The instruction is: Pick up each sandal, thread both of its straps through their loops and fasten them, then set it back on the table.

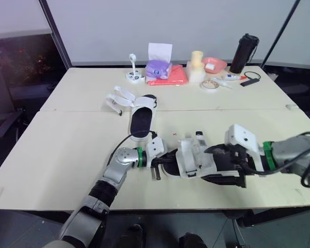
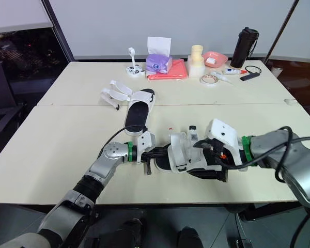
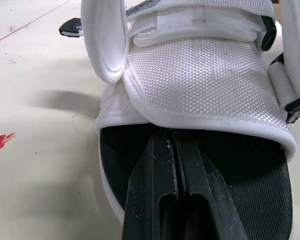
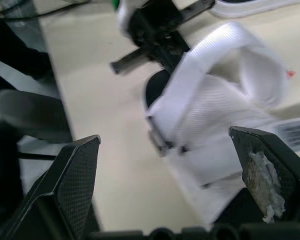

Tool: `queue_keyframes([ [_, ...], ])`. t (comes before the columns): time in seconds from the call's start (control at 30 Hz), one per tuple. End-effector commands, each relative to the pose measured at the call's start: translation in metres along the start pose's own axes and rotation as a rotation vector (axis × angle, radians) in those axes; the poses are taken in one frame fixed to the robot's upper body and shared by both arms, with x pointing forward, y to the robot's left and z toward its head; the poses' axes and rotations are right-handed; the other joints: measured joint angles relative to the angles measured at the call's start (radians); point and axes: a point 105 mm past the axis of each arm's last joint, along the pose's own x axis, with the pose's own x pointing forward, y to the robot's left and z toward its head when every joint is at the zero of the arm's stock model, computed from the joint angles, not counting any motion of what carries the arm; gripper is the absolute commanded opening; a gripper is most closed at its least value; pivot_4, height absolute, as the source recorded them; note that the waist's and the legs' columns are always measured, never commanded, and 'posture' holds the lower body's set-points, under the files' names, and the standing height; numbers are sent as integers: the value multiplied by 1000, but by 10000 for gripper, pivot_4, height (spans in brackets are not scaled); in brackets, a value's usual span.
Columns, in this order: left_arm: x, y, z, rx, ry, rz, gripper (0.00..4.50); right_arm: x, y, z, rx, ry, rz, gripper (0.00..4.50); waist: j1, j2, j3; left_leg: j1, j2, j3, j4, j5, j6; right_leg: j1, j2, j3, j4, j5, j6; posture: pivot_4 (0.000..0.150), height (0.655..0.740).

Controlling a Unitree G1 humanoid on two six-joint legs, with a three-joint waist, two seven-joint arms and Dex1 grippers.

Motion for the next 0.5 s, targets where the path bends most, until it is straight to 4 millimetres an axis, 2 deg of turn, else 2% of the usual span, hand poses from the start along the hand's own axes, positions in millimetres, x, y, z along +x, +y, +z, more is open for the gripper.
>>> queue_keyframes([
  [0.03, 0, -4, -14, -23, 51, -10, 0, -2, 13, -9, 80, -21, -4, 44722, 0, 0, 0, 0, 0, 0, 0, 0, 0, 0, 0, 0, 0, 0, 0, 1500, 7344],
  [0.13, 0, -5, -14, -23, 52, -14, 0, 6, 22, -27, 181, -31, -2, 44722, -1, 0, 0, 0, 0, 0, 0, 0, 0, 0, 0, 1, 0, 0, 0, 1500, 7344],
  [0.23, 1, -5, -14, -23, 52, -20, 0, 18, 20, -38, 253, -65, -27, 44722, -2, 0, 0, 1, 0, 1, 1, 0, 0, 0, 0, 1, 0, 0, 0, 1500, 7344],
  [0.5, 2, -6, -13, -22, 53, -25, 0, 37, 2, -42, 302, -116, -82, 44722, -2, 0, 0, 1, 0, 1, 0, 0, 0, 0, 0, 1, 0, 0, 0, 1500, 7344],
])
